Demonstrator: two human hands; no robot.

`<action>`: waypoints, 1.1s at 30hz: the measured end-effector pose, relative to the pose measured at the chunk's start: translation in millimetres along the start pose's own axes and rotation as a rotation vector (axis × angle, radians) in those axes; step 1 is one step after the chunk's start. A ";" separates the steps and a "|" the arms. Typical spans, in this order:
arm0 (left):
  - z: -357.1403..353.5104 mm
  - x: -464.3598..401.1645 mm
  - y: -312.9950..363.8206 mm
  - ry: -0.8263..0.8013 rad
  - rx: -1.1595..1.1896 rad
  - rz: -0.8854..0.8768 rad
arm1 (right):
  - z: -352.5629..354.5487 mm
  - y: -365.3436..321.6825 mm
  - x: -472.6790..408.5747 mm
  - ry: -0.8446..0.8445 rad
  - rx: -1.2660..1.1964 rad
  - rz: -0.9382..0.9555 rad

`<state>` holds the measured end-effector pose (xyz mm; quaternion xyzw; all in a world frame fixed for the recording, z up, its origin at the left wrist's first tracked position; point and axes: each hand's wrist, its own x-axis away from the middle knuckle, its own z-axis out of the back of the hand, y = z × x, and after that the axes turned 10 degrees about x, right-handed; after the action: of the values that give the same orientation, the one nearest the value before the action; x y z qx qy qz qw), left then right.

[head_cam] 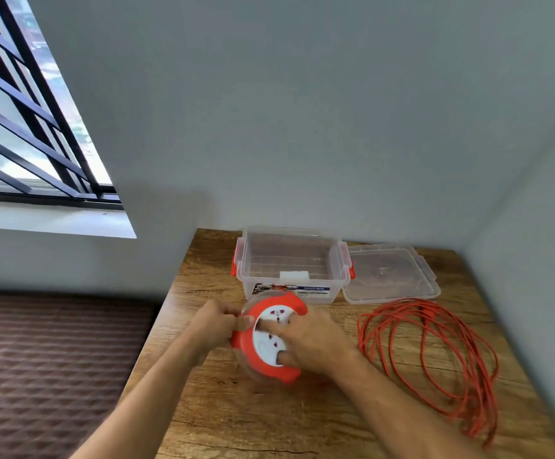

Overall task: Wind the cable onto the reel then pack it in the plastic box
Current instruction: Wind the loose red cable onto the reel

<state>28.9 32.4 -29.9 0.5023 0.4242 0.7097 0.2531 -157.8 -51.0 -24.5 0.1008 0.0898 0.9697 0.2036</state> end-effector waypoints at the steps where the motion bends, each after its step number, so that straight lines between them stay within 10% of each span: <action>1: -2.9 1.9 0.1 0.003 0.053 -0.027 | 2.6 -0.7 1.5 0.051 -0.111 -0.149; 10: -23.4 20.6 18.7 0.104 0.019 -0.383 | 22.4 -24.9 2.9 0.228 -1.744 -0.996; 12: -21.7 22.6 28.6 0.146 0.114 -0.408 | 34.2 -10.9 7.7 0.206 -1.550 -0.865; 18: -15.5 26.3 59.4 0.166 0.264 -0.430 | 40.3 57.5 22.0 0.549 0.030 -0.020; 33: 2.5 24.9 112.3 0.042 -0.009 -0.369 | 73.5 90.9 16.5 0.435 0.336 0.483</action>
<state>29.6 -4.7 79.0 0.3998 0.5112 0.6634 0.3723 -189.8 -116.3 68.5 -0.0574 0.2626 0.9603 -0.0747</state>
